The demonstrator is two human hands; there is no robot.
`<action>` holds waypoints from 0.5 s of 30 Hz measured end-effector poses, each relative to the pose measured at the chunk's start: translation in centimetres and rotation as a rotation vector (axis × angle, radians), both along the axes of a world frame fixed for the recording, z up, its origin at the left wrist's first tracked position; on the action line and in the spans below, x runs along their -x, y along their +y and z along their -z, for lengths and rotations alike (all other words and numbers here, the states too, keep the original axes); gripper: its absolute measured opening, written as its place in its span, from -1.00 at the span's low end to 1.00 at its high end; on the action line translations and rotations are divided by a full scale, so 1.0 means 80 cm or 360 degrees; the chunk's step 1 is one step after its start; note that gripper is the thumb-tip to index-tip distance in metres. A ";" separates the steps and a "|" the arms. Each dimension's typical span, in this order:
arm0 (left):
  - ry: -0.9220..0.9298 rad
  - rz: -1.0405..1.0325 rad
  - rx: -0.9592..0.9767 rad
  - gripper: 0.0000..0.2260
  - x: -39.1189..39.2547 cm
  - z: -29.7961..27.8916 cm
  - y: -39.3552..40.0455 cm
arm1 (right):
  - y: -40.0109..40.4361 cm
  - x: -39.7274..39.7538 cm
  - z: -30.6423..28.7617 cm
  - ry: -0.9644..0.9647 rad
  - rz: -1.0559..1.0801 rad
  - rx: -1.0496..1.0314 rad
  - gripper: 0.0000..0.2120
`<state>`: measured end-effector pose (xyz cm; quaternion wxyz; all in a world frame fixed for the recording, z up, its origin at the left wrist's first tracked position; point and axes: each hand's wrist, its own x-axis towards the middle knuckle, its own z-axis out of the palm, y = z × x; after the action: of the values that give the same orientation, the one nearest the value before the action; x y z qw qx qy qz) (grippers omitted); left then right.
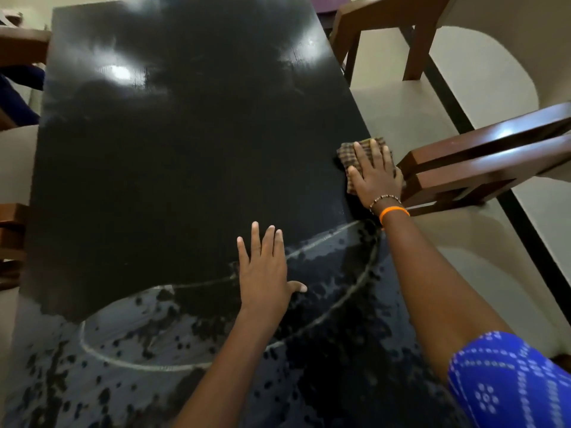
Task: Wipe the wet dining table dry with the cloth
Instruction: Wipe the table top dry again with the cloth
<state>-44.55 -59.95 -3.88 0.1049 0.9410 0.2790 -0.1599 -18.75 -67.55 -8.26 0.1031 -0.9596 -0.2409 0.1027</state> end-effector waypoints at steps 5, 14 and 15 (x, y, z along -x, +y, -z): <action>0.0038 -0.0044 0.0034 -0.05 -0.003 0.005 -0.006 | -0.013 0.003 -0.001 0.0021 -0.0092 -0.0007 -0.48; -0.0022 -0.0109 0.0048 -0.03 -0.009 0.008 -0.007 | -0.106 0.122 0.014 -0.0101 0.0073 0.0041 -0.45; -0.0026 -0.0110 0.0056 -0.03 -0.009 0.009 -0.007 | -0.101 0.126 0.014 -0.0094 0.0102 0.0049 -0.44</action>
<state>-43.84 -60.52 -4.57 0.1292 0.9301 0.3077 -0.1534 -28.82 -75.62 -9.36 0.0845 -0.9709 -0.2114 0.0747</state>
